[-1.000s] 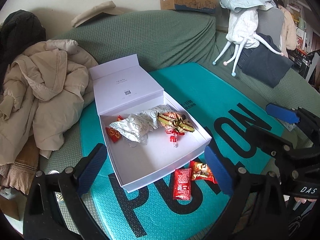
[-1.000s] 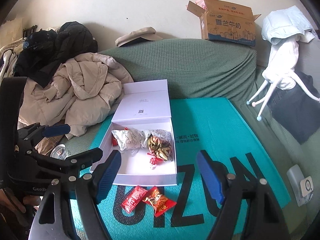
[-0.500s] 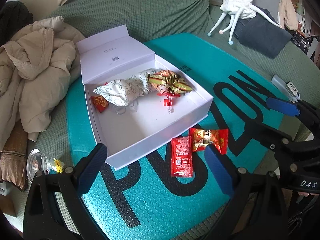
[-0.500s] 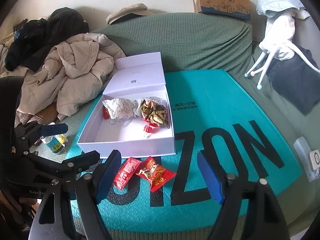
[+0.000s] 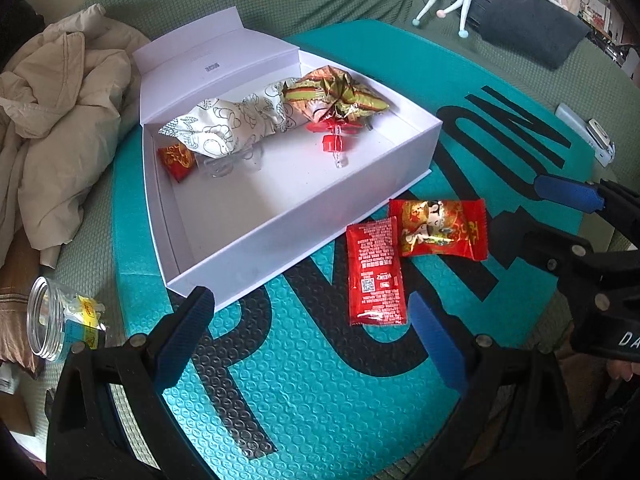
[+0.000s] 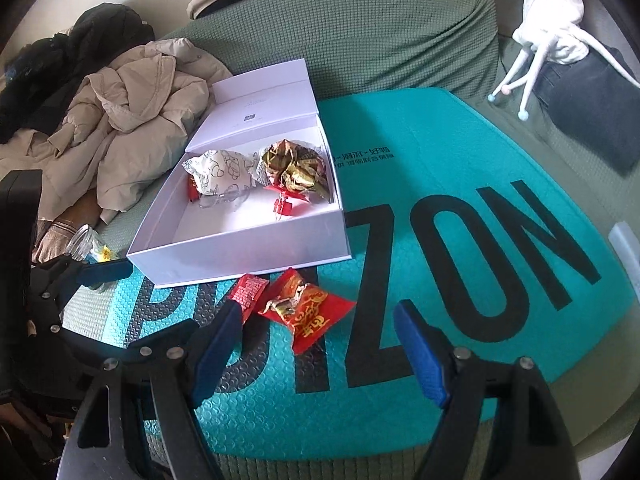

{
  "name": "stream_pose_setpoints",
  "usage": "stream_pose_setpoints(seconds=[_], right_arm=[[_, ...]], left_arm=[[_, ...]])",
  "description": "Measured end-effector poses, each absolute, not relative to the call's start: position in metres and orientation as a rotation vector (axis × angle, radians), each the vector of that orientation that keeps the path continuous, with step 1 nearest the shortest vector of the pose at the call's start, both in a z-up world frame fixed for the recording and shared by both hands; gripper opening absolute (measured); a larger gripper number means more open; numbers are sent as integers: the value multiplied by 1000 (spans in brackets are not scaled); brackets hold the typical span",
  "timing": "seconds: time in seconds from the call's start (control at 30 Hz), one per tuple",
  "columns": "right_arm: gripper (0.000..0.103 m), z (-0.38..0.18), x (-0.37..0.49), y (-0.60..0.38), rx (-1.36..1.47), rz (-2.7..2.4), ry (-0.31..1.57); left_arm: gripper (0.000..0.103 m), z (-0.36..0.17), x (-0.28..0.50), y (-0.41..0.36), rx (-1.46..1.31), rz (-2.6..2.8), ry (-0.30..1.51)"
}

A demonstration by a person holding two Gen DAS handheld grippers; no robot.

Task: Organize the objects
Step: 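Withdraw both open tools from the box toward the red packets on the mat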

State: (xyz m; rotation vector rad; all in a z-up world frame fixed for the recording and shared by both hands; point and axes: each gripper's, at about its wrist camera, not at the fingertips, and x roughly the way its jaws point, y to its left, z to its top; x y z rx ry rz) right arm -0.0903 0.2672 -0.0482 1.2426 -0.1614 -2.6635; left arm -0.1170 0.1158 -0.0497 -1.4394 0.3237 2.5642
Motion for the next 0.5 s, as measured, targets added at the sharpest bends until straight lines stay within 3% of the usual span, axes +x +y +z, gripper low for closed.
stream_pose_setpoints(seconds=[0.3, 0.5], right_arm=[[79, -78, -111, 265, 1371, -2623, -227], [79, -92, -122, 266, 1392, -2588, -292]], left_arm=[[98, -71, -127, 110, -1501, 2562, 330], [98, -79, -133, 105, -1535, 2503, 219]])
